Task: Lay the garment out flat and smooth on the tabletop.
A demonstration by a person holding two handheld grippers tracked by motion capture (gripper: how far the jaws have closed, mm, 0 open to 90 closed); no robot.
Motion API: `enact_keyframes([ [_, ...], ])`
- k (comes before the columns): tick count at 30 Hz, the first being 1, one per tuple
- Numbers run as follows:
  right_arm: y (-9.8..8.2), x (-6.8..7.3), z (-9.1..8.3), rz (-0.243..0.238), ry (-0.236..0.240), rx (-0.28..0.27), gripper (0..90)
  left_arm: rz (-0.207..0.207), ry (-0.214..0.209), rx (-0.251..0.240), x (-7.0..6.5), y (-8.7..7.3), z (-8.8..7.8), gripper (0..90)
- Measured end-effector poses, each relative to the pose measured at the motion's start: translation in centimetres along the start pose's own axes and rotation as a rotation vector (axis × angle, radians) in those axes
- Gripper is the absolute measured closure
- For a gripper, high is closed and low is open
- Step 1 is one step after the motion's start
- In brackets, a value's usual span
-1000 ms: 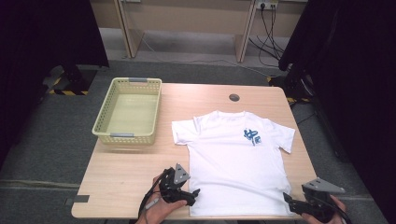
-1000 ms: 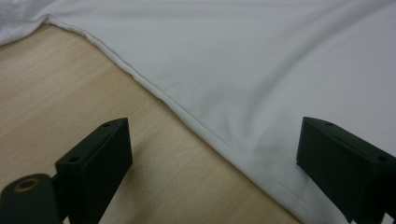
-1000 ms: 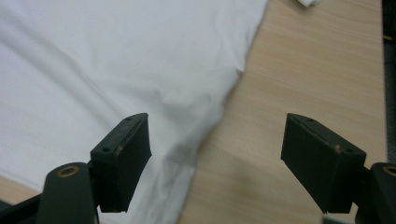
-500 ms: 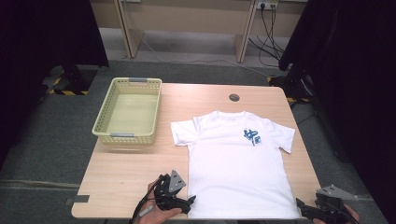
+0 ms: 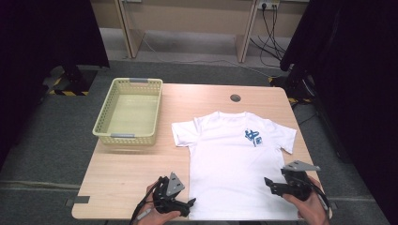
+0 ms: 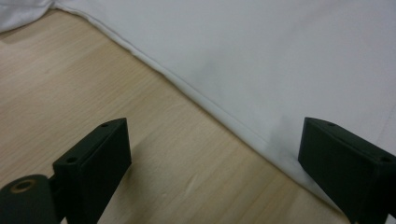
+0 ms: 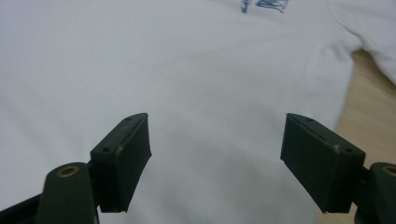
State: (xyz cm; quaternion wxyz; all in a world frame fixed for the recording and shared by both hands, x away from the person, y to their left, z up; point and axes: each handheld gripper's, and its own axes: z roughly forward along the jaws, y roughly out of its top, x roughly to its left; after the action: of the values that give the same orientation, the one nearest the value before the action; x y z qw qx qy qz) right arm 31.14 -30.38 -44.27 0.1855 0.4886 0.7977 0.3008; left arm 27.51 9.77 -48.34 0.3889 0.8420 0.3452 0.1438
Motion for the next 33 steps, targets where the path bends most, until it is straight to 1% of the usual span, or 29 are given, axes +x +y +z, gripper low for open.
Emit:
enact_keyframes([
  [1, 0.0, 0.0, 0.0, 0.0, 0.0, 0.0, 24.5, 0.0, 0.0, 0.0, 0.0, 0.0, 0.0, 8.6],
  [4, 1.5, 0.8, 1.8, -0.004, 0.044, 0.012, 24.4, -0.028, 0.028, -0.002, 1.3, -0.4, -0.7, 8.6],
  [5, 2.0, 1.1, 2.4, -0.008, 0.057, 0.013, 24.4, -0.032, 0.04, 0.0, 1.7, -0.5, -1.0, 8.6],
  [6, 3.0, 1.6, 3.5, -0.015, 0.061, 0.016, 24.3, -0.02, 0.057, 0.006, 2.1, -0.7, -1.2, 8.4],
  [7, 3.0, 1.6, 3.5, -0.015, 0.061, 0.016, 24.3, -0.003, 0.078, 0.009, 2.4, -0.9, -1.5, 8.4],
  [8, 3.4, 1.8, 4.0, -0.018, 0.061, 0.016, 24.3, 0.009, 0.088, 0.019, 2.7, -1.1, -1.8, 8.4],
  [9, 4.2, 2.2, 4.9, -0.022, 0.064, 0.014, 24.3, 0.002, 0.086, 0.028, 3.0, -1.3, -2.0, 8.3],
  [10, 4.2, 2.2, 4.9, -0.022, 0.064, 0.014, 24.3, -0.014, 0.079, 0.034, 3.4, -1.6, -2.2, 8.3],
  [11, 4.9, 2.6, 5.7, -0.025, 0.061, 0.021, 24.3, -0.051, 0.07, 0.028, 4.2, -2.2, -2.4, 6.9],
  [12, 5.3, 2.7, 6.1, -0.024, 0.057, 0.022, 24.3, -0.051, 0.07, 0.028, 4.2, -2.2, -2.4, 6.6],
  [13, 5.7, 2.9, 6.5, -0.028, 0.054, 0.023, 24.3, -0.062, 0.087, 0.027, 4.9, -2.4, -2.7, 6.7],
  [14, 5.7, 2.9, 6.5, -0.028, 0.054, 0.023, 24.3, -0.062, 0.087, 0.027, 4.9, -2.4, -2.7, 6.0],
  [15, 6.5, 3.1, 7.3, -0.043, 0.049, 0.027, 24.3, -0.069, 0.089, 0.029, 5.3, -2.5, -2.7, 5.9],
  [16, 6.9, 3.2, 7.7, -0.043, 0.045, 0.026, 24.3, -0.08, 0.104, 0.029, 6.1, -2.5, -2.8, 5.9],
  [17, 7.3, 3.3, 8.1, -0.039, 0.043, 0.023, 24.2, -0.08, 0.104, 0.029, 6.1, -2.5, -2.8, 5.7],
  [18, 7.8, 3.3, 8.4, -0.039, 0.042, 0.024, 24.2, -0.087, 0.112, 0.028, 6.8, -2.6, -2.9, 5.6],
  [19, 8.2, 3.4, 8.8, -0.039, 0.04, 0.021, 24.2, -0.087, 0.112, 0.028, 6.8, -2.6, -2.9, 5.6],
  [20, 8.2, 3.4, 8.8, -0.039, 0.04, 0.021, 24.2, -0.09, 0.116, 0.028, 7.0, -2.6, -2.9, 5.6],
  [21, 9.0, 3.4, 9.5, -0.034, 0.032, 0.016, 24.1, -0.091, 0.116, 0.029, 7.1, -2.7, -3.0, 5.6],
  [24, 10.0, 3.4, 10.7, -0.029, 0.032, 0.039, 24.0, -0.089, 0.12, 0.032, 7.0, -2.7, -3.0, 5.3],
  [25, 10.0, 3.4, 10.7, -0.029, 0.032, 0.039, 24.0, -0.089, 0.12, 0.032, 7.0, -2.7, -3.0, 5.2],
  [27, 10.5, 3.5, 11.7, -0.022, 0.027, 0.056, 24.0, -0.089, 0.119, 0.032, 7.1, -2.7, -3.0, 5.2],
  [29, 10.5, 3.5, 12.0, -0.022, 0.024, 0.06, 24.0, -0.088, 0.119, 0.032, 7.1, -2.7, -3.0, 5.2],
  [30, 10.5, 3.5, 12.2, -0.024, 0.022, 0.064, 21.7, -0.088, 0.119, 0.032, 7.1, -2.7, -3.0, 5.2],
  [31, 10.4, 3.6, 12.4, -0.025, 0.02, 0.051, 20.5, -0.089, 0.118, 0.032, 7.1, -2.7, -3.0, 5.2],
  [33, 10.4, 3.6, 12.5, -0.025, 0.02, 0.046, 20.3, -0.09, 0.116, 0.032, 7.1, -2.7, -3.0, 5.2],
])
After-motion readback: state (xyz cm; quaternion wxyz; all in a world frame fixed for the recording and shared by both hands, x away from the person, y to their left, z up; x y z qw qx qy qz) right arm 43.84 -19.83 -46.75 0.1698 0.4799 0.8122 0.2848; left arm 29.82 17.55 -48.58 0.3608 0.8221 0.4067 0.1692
